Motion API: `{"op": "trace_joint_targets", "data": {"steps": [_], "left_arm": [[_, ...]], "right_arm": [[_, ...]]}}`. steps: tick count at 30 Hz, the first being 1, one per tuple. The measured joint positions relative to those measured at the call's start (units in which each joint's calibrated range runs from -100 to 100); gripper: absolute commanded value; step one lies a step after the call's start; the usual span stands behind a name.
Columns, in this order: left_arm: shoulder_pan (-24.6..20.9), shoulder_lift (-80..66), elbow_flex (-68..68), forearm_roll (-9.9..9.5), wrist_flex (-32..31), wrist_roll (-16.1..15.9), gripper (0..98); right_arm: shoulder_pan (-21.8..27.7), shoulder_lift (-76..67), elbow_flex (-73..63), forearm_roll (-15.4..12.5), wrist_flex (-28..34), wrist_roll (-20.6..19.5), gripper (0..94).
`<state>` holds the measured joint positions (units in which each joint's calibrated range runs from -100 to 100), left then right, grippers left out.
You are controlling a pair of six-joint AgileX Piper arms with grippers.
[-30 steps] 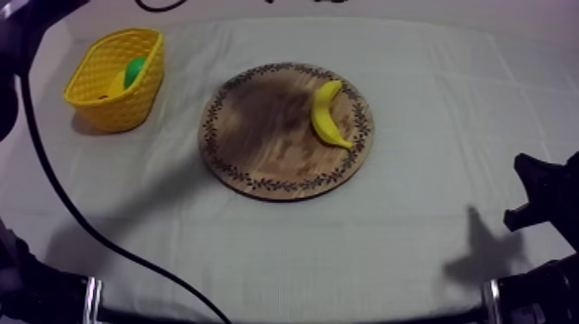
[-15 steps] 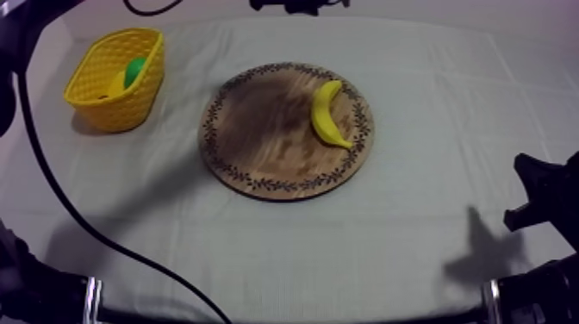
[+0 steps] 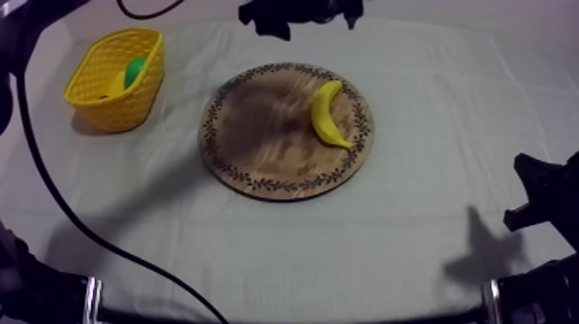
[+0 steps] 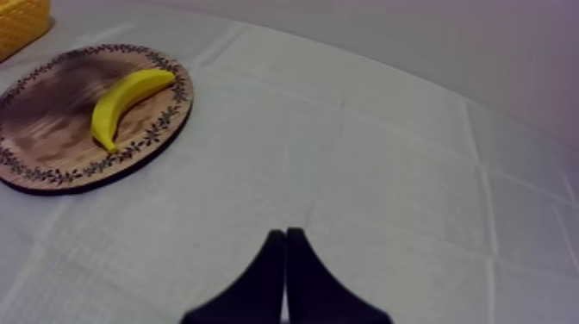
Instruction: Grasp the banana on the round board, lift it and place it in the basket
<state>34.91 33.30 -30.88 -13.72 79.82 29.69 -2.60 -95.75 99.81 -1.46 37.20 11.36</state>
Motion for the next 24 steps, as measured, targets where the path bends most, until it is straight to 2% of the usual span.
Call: {"op": "trace_joint_targets", "data": {"steps": [7,18,24], "left_arm": [[-0.25,4.58,1.63,1.09,-0.14,-0.79,82.1],[-0.57,15.2,1.08,3.45,-5.99,-1.72,79.2],[-0.65,20.65,-1.82,3.6,-9.38,-1.85,77.3]], "right_arm": [[0.0,0.0,0.0,0.0,0.0,0.0,0.3],[0.0,0.0,0.0,0.0,0.0,0.0,0.3],[0.0,0.0,0.0,0.0,0.0,0.0,0.3]]}}
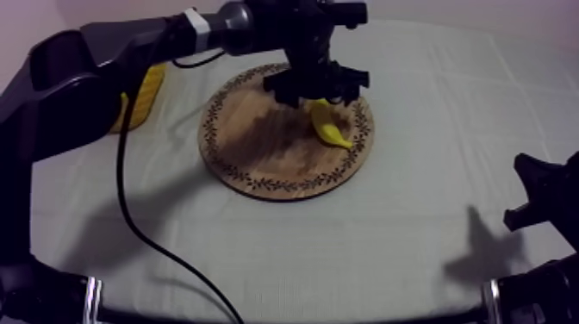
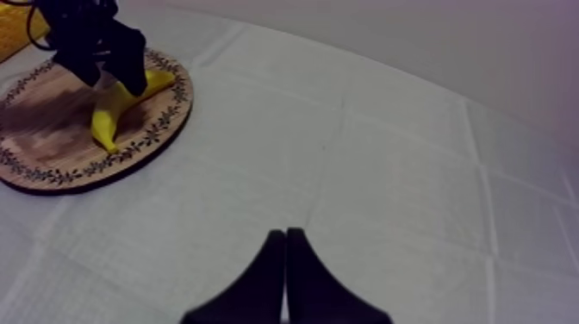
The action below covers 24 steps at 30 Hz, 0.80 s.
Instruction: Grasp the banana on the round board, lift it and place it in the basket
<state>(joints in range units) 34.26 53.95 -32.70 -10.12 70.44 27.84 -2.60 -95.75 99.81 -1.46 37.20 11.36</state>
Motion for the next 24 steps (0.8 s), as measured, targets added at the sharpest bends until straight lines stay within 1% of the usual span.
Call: {"op": "trace_joint_targets", "data": {"steps": [7,10,11,13,15,20,24], "left_arm": [[-0.12,4.98,-3.62,-0.91,-2.94,0.44,73.6],[-0.12,6.25,-5.16,-1.46,-3.51,0.59,66.6],[-0.12,6.45,-5.48,-1.66,-3.76,0.7,62.4],[-0.12,6.8,-6.3,-2.03,-3.58,0.74,49.0],[0.0,6.95,-6.84,-2.34,-3.68,0.29,40.7],[0.04,7.13,-6.42,-2.86,-4.39,0.18,29.7],[-0.14,6.82,-5.96,-3.14,-4.75,-0.05,26.5]], "right_arm": [[0.0,0.0,0.0,0.0,0.0,0.0,0.3],[0.0,0.0,0.0,0.0,-0.07,0.0,0.3],[0.0,0.0,0.0,0.0,-0.07,0.0,0.3],[0.0,0.0,0.0,0.0,-0.07,0.0,0.3],[0.0,0.0,0.0,0.0,0.0,0.0,0.3],[0.0,0.0,0.0,0.0,-0.02,0.0,0.3],[0.0,0.0,0.0,0.0,-0.02,0.0,0.3]]}}
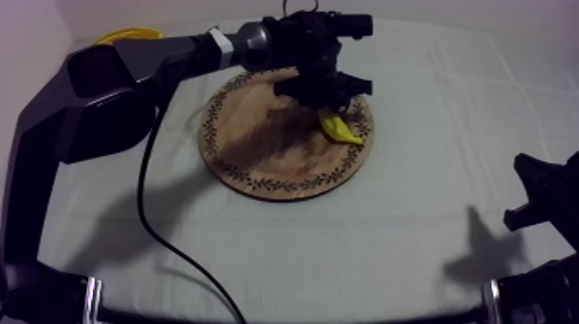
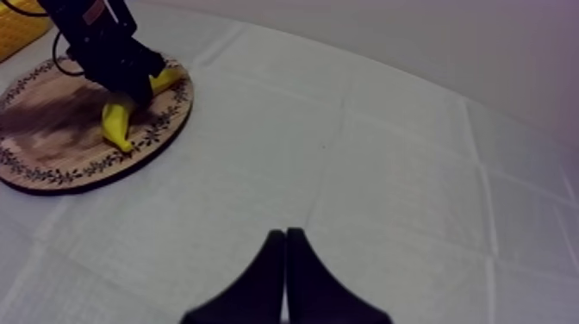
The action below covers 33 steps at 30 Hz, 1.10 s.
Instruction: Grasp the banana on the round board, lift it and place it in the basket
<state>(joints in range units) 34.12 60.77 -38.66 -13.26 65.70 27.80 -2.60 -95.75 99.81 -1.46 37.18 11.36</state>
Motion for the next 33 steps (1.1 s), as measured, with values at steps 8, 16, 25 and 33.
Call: {"op": "trace_joint_targets", "data": {"steps": [8,16,25,33], "left_arm": [[-0.99,-3.72,1.97,-0.15,0.38,-1.71,19.9],[-3.46,-17.43,12.16,0.41,-1.04,-6.13,21.6],[-7.9,-41.48,29.33,0.21,-0.81,-12.36,18.3],[-11.81,-63.81,46.01,-2.42,1.37,-17.15,15.8]], "right_arm": [[0.0,0.0,0.0,0.0,0.0,0.0,0.3],[0.0,0.0,0.0,0.0,0.0,0.0,0.3],[0.0,0.0,0.0,0.0,0.0,0.0,0.3],[0.0,0.0,0.0,0.0,0.0,0.0,0.3]]}}
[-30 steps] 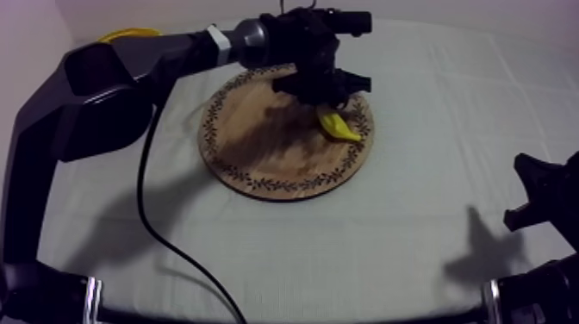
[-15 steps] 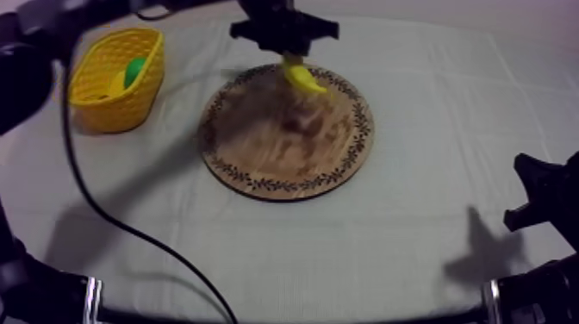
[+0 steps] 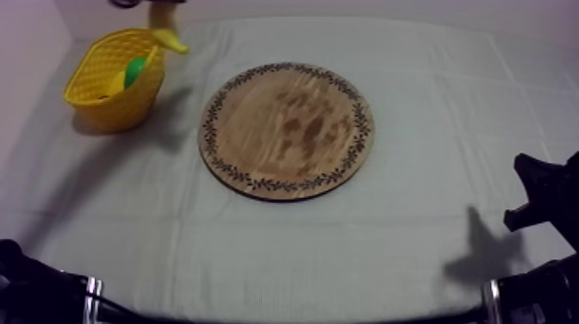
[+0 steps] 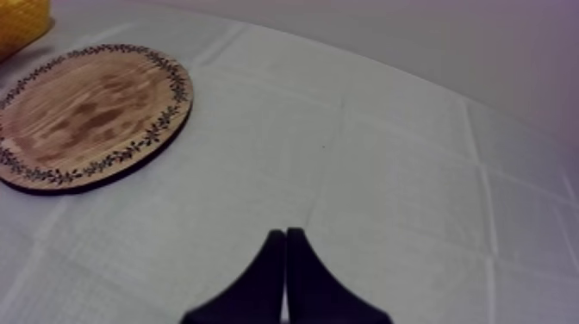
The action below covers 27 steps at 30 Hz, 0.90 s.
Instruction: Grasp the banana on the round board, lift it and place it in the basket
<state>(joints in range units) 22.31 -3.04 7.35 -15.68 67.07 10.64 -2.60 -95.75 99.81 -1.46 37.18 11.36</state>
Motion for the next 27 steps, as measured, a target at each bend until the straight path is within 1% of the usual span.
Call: {"op": "trace_joint_targets", "data": {"steps": [2,4,8,12,19,24,27], "left_arm": [[-0.92,-4.83,3.68,-1.24,-0.74,-0.22,15.4],[-2.01,-10.03,7.84,-2.64,-2.61,0.26,15.4],[-4.97,-14.25,11.17,-4.87,-6.75,1.32,15.0],[-7.7,-12.54,8.49,-5.41,-8.11,2.35,14.5],[-12.96,-1.35,-2.38,-5.66,-10.71,3.03,14.5],[-16.14,6.34,-7.76,-5.81,-13.16,3.07,14.3],[-17.61,10.68,-9.64,-6.66,-14.34,3.35,13.7]], "right_arm": [[0.0,0.0,0.0,0.0,0.0,0.0,0.3],[0.0,0.0,0.0,0.0,0.0,0.0,0.3],[0.0,0.0,0.0,0.0,0.04,0.0,0.3],[0.0,0.0,0.0,0.0,0.04,0.0,0.3],[0.0,0.0,0.0,0.0,0.04,0.0,0.3],[0.0,0.0,0.0,0.0,0.04,0.0,0.3],[0.0,0.0,0.0,0.0,-0.04,0.0,0.3]]}}
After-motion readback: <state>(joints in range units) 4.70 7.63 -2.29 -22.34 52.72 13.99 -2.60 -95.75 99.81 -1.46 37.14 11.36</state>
